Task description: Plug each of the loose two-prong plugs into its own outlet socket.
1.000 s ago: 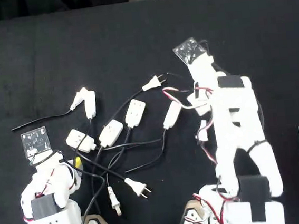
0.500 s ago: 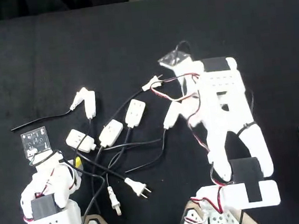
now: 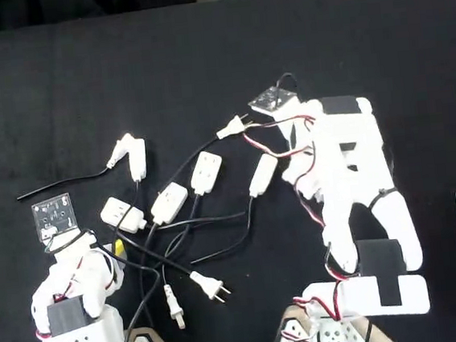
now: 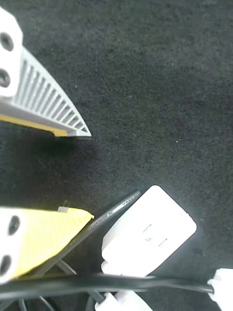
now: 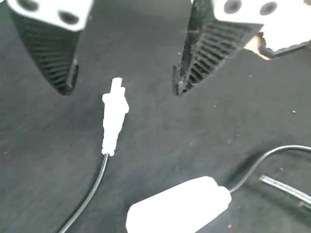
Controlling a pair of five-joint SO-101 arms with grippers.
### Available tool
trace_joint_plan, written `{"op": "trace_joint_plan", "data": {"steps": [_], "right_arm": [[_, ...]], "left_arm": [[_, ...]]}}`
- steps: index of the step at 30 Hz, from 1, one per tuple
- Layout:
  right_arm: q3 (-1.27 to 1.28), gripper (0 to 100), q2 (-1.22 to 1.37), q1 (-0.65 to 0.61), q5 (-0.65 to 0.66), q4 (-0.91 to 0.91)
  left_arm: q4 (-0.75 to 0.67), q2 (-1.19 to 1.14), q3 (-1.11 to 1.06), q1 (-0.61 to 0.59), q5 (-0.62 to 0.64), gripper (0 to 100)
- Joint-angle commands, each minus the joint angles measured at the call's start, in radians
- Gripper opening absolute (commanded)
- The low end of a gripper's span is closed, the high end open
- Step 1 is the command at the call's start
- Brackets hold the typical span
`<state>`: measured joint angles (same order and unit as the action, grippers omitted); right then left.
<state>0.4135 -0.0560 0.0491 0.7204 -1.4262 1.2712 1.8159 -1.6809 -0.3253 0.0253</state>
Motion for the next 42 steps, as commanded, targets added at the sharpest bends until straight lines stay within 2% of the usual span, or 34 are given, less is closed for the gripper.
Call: {"op": "trace_joint_plan", "data": {"steps": [1,9,17,23,34,42], "right_arm": [[0.015,32.5,-0.002,0.015,0.015,0.060],[0.019,32.5,0.104,0.012,0.008,0.092],[-0.185,32.5,0.348,0.087,0.012,0.044],[-0.292,32.5,0.414,0.107,0.014,-0.048],[-0.384,32.5,0.550,0.107,0.011,-0.049],[-0.398,20.2,0.561,0.101,0.011,-0.043]], "left_arm": [[0.003,0.003,-0.019,-0.012,-0.012,23],[0.003,0.003,-0.019,-0.012,-0.012,23],[0.003,0.003,-0.019,-0.012,-0.012,23],[0.003,0.003,-0.019,-0.012,-0.012,23],[0.003,0.003,-0.019,-0.012,-0.012,23],[0.003,0.003,-0.019,-0.012,-0.012,23]]}}
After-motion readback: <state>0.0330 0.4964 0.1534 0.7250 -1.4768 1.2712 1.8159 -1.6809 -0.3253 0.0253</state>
